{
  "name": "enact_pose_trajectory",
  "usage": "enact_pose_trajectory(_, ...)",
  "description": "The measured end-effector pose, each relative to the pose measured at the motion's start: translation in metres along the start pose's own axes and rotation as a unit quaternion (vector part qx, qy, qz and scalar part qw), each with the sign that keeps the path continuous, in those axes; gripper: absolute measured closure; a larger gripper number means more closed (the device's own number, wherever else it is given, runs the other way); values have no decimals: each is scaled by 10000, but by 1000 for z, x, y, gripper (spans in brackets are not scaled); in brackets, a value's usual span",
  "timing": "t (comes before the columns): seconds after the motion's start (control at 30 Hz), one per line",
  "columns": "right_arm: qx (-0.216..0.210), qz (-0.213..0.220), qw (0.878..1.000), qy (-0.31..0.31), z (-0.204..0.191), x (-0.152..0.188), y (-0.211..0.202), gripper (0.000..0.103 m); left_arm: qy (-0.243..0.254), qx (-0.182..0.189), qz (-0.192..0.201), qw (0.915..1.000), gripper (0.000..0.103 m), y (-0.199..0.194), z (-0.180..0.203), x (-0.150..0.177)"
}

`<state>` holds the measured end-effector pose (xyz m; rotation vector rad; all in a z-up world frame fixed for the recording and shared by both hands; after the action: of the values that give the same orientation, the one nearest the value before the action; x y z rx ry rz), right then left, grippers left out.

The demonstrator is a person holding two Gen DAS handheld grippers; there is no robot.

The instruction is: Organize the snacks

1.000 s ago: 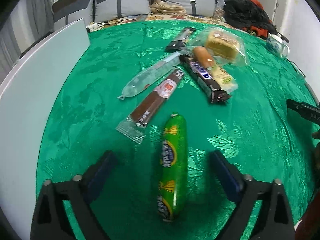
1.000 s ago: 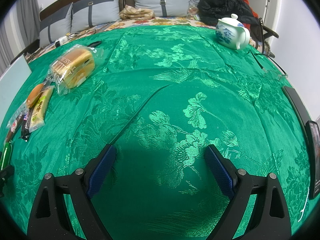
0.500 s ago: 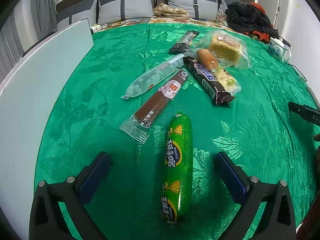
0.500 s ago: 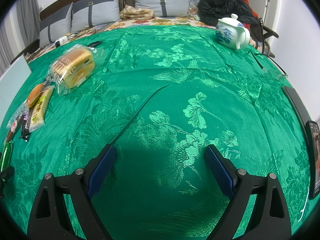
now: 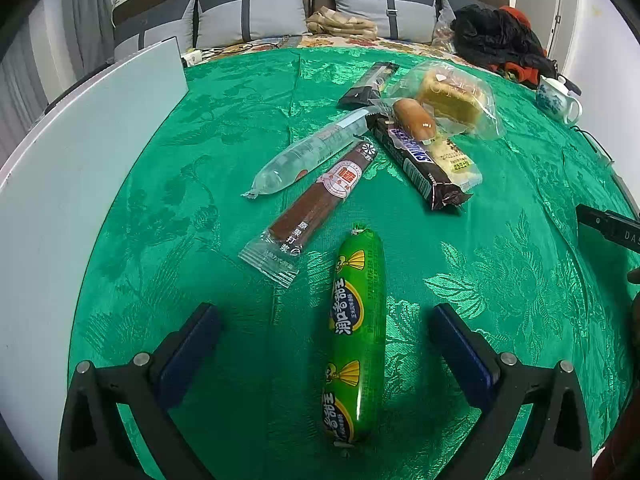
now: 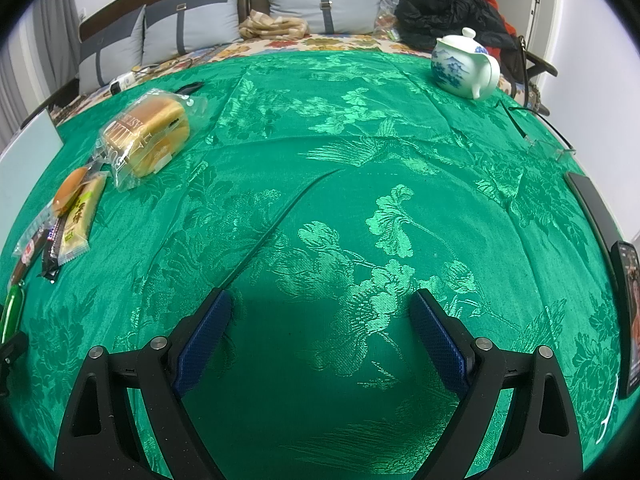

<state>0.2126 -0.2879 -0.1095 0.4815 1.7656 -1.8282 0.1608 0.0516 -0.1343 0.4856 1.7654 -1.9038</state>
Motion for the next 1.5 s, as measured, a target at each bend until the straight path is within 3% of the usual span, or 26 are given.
enact_pose_trajectory(0.7, -26, -18, 10000, -45, -4, 0, 2, 7, -1, 3, 3, 10000, 0, 0, 0, 0)
enact_pose_trajectory(0.77, -29, -279, 9996, -38, -9, -3, 2, 9, 0, 2, 4, 10000, 0, 0, 0, 0)
enact_pose_trajectory(0.83, -453, -311, 9984, 105, -24, -13, -3, 9, -2, 2, 4, 10000, 0, 0, 0, 0)
enact_pose_trajectory(0.87, -871, -172, 9959, 187, -41, -22, -10, 9, -2, 3, 4, 10000, 0, 0, 0, 0)
enact_pose_trajectory(1.0, -1885, -151, 9820, -11, -105, -55, -19, 11, -2, 2, 5, 10000, 0, 0, 0, 0)
enact_pose_trajectory(1.1, -2265, -101, 9738, -182, -142, -83, -21, 11, -3, 2, 6, 10000, 0, 0, 0, 0)
enact_pose_trajectory(1.17, -2381, -244, 9702, -367, -167, -98, -14, 11, -3, 3, 6, 10000, 0, 0, 0, 0)
enact_pose_trajectory(1.3, -1878, -691, 9772, -710, -205, -119, 19, 12, -1, 5, 6, 10000, 0, 0, 0, 0)
enact_pose_trajectory(1.37, -1714, -959, 9766, -873, -217, -119, 35, 18, 1, 7, 5, 10000, 0, 0, 0, 0)
enact_pose_trajectory(1.4, -1625, -1121, 9754, -980, -221, -117, 42, 43, -1, 4, 6, 10000, 0, 0, 0, 0)
enact_pose_trajectory(1.43, -1450, -1228, 9760, -1068, -220, -115, 46, 53, -2, 3, 7, 10000, 0, 0, 0, 0)
enact_pose_trajectory(1.5, -1407, -1141, 9776, -1068, -216, -114, 42, 62, -3, 2, 10, 10000, 0, -1, 0, 0)
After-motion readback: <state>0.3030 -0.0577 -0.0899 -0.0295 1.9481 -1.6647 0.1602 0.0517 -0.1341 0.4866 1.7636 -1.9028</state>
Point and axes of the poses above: each gripper's, at about its wrist camera, not at the fingertips, and y roughly the way its jaws point, z to its right, x to its underside, the point moved 6 cm from there along y, roughly the way its jaws point, and after that the axes turned 9 degrees about -y, right-handed, at the moved point
